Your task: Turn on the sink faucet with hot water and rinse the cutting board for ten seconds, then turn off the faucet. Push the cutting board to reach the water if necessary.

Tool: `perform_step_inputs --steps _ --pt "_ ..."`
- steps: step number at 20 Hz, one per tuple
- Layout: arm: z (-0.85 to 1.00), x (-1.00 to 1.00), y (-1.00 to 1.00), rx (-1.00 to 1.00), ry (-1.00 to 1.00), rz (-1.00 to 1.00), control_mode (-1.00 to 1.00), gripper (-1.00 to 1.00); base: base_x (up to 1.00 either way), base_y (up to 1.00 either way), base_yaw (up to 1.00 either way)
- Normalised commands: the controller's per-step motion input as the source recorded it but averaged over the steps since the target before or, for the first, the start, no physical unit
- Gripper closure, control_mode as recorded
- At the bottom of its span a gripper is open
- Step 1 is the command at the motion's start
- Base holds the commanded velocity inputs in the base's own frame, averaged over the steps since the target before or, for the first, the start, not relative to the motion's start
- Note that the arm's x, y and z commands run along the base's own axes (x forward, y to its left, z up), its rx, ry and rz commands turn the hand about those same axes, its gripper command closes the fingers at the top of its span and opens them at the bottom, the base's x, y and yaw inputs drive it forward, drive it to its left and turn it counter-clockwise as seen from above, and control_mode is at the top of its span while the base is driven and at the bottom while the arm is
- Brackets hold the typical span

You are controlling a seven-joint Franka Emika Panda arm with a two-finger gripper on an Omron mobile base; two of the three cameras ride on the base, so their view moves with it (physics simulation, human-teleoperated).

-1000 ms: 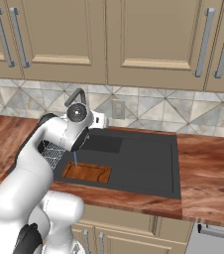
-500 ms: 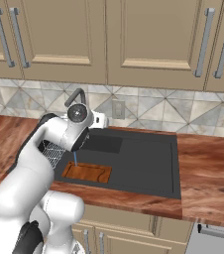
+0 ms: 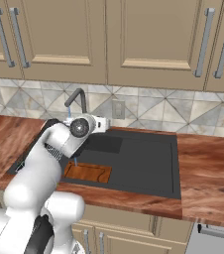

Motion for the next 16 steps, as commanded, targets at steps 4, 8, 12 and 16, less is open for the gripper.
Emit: perform_step_inputs --steps 4,8,12,16 --pt "-0.18 0.00 0.00 0.00 -0.14 0.00 -1.00 -1.00 0.00 0.00 0.00" --pt "-0.09 0.00 0.00 0.00 -0.05 0.00 -1.00 -1.00 0.00 0.00 0.00" --pt "-0.04 0.00 0.00 0.00 0.00 0.00 -1.00 -1.00 0.00 0.00 0.00" --pt "0.00 0.00 0.00 0.00 0.02 0.00 -1.00 -1.00 0.00 0.00 0.00"
